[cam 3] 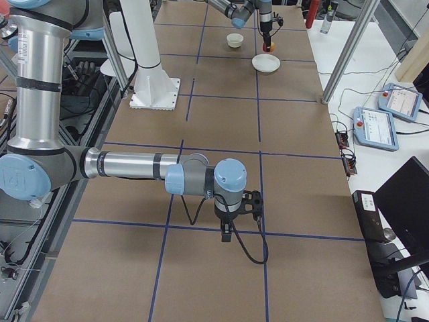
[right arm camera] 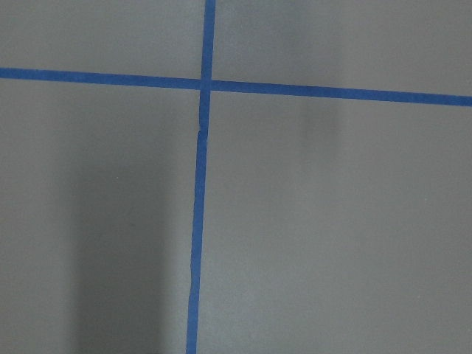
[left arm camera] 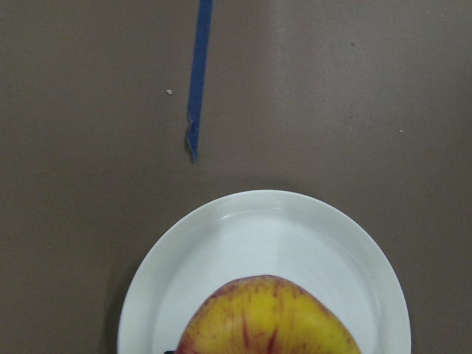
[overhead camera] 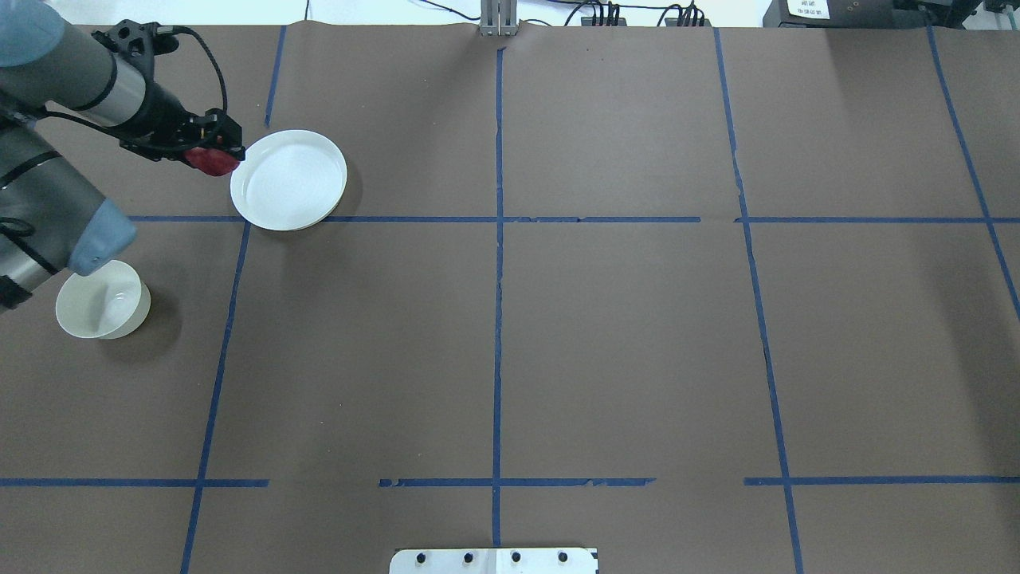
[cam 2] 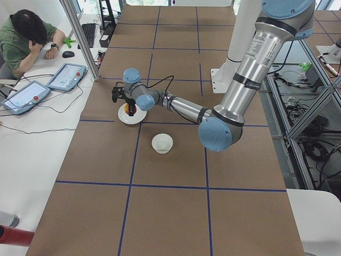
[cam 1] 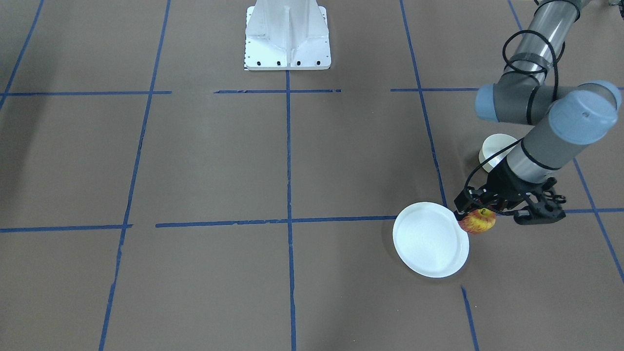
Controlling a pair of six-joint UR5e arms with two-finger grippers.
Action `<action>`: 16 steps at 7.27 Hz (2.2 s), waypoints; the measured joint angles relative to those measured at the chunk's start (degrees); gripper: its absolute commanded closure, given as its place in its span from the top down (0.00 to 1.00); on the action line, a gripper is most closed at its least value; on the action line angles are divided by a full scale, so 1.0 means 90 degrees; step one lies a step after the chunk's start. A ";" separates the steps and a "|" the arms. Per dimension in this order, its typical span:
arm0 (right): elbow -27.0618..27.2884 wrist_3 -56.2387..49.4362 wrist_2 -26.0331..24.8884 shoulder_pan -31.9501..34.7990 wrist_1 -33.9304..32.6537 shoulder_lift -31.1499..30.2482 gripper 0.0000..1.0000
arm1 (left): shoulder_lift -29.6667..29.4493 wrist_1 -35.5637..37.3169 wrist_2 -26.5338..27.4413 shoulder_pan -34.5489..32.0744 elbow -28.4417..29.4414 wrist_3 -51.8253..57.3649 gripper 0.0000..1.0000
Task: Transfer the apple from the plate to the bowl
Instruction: 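Lift the apple with the left gripper and carry it toward the white bowl, then lower the apple into the white bowl and open the left gripper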
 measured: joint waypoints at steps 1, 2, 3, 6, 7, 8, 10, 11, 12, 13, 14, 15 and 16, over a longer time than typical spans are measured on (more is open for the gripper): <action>0.0000 0.0000 0.0000 0.0000 0.0000 0.0000 1.00 | 0.0744 0.0285 -0.0030 -0.0146 -0.0714 0.0558 0.44; 0.0000 0.0000 0.0000 0.0000 0.0000 0.0000 1.00 | 0.1651 0.0366 -0.0020 -0.0290 -0.1349 0.1110 0.44; 0.0000 0.0000 0.0000 0.0000 0.0000 0.0000 1.00 | 0.2377 0.0174 -0.0013 -0.0368 -0.1671 0.1405 0.44; 0.0000 0.0000 0.0000 0.0000 0.0000 0.0000 1.00 | 0.3116 -0.1257 0.0318 -0.0280 -0.1465 0.0391 0.46; 0.0000 0.0000 0.0000 0.0000 0.0000 0.0000 1.00 | 0.3106 -0.1479 0.0453 -0.0153 -0.1353 0.0074 0.46; 0.0000 0.0000 0.0002 0.0000 0.0000 0.0000 1.00 | 0.3060 -0.1572 0.0514 -0.0021 -0.1252 -0.0134 0.46; 0.0000 0.0000 0.0002 0.0000 0.0000 0.0000 1.00 | 0.2968 -0.1618 0.0555 0.0243 -0.1153 -0.0379 0.46; 0.0000 0.0000 0.0001 0.0000 0.0000 0.0000 1.00 | 0.2947 -0.1622 0.0607 0.0387 -0.1146 -0.0493 0.46; 0.0000 0.0000 0.0000 0.0000 0.0000 0.0000 1.00 | 0.2918 -0.1623 0.0681 0.0515 -0.1142 -0.0571 0.47; 0.0000 0.0000 0.0000 0.0000 0.0000 0.0000 1.00 | 0.2864 -0.1624 0.0717 0.0607 -0.1133 -0.0607 0.48; 0.0000 0.0000 0.0001 0.0000 0.0000 0.0000 1.00 | 0.2820 -0.1624 0.0732 0.0676 -0.1126 -0.0626 0.58; 0.0000 0.0000 0.0004 0.0000 0.0000 0.0000 1.00 | 0.2800 -0.1624 0.0739 0.0733 -0.1100 -0.0642 0.62; 0.0000 0.0000 0.0002 0.0000 0.0000 0.0000 1.00 | 0.2794 -0.1624 0.0747 0.0760 -0.1035 -0.0654 0.65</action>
